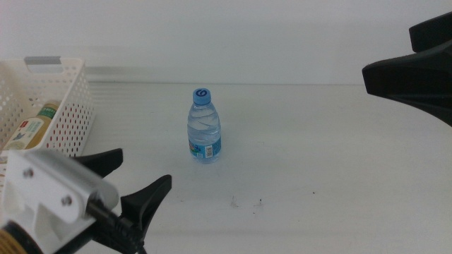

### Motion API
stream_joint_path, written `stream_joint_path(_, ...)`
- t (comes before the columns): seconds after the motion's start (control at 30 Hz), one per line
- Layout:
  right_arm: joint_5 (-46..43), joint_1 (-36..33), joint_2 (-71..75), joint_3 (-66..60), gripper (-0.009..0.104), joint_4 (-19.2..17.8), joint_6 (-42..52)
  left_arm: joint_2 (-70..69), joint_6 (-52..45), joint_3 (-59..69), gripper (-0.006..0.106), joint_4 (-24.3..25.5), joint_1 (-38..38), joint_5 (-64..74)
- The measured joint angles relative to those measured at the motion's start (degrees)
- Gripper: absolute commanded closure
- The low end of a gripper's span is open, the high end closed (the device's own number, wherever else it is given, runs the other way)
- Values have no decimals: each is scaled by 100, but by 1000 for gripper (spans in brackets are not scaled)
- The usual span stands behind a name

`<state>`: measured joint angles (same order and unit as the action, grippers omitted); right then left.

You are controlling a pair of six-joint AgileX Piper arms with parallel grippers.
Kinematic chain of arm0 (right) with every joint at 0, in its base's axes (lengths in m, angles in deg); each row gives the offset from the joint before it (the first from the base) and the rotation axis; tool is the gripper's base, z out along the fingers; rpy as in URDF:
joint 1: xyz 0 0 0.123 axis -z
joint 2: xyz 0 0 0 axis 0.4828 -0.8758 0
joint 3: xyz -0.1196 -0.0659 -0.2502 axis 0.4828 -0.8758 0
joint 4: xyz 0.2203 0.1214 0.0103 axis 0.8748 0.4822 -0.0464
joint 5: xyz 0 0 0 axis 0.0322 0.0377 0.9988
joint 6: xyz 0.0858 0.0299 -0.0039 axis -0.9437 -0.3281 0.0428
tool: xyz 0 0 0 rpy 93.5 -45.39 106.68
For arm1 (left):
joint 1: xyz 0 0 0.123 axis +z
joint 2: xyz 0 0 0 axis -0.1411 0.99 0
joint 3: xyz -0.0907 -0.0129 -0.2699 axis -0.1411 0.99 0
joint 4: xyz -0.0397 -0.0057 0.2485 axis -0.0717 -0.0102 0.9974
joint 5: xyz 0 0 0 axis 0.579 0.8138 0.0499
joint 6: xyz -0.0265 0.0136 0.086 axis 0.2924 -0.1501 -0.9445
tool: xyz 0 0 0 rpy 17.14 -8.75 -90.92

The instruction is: Use arms to grab the bottles and put them into the dustbin to the left of the table.

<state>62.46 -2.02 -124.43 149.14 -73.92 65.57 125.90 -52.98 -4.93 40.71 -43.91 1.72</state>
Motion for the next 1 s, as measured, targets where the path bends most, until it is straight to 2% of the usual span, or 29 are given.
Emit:
stream_joint_path(0.13,0,0,0,0,14,0,0,575,-38,852,7,-28,240,-1847)
stream_joint_path(0.23,0,0,0,0,14,0,0,1096,-38,1094,7,15,375,-2687)
stream_joint_path(0.8,0,0,0,0,14,0,0,4381,277,415,7,291,489,-5064)
stream_joint_path(0.9,0,0,0,0,14,0,0,4867,351,256,7,463,607,-5357)
stream_joint_path(1.0,0,0,0,0,14,0,0,5252,460,107,7,911,915,-5424)
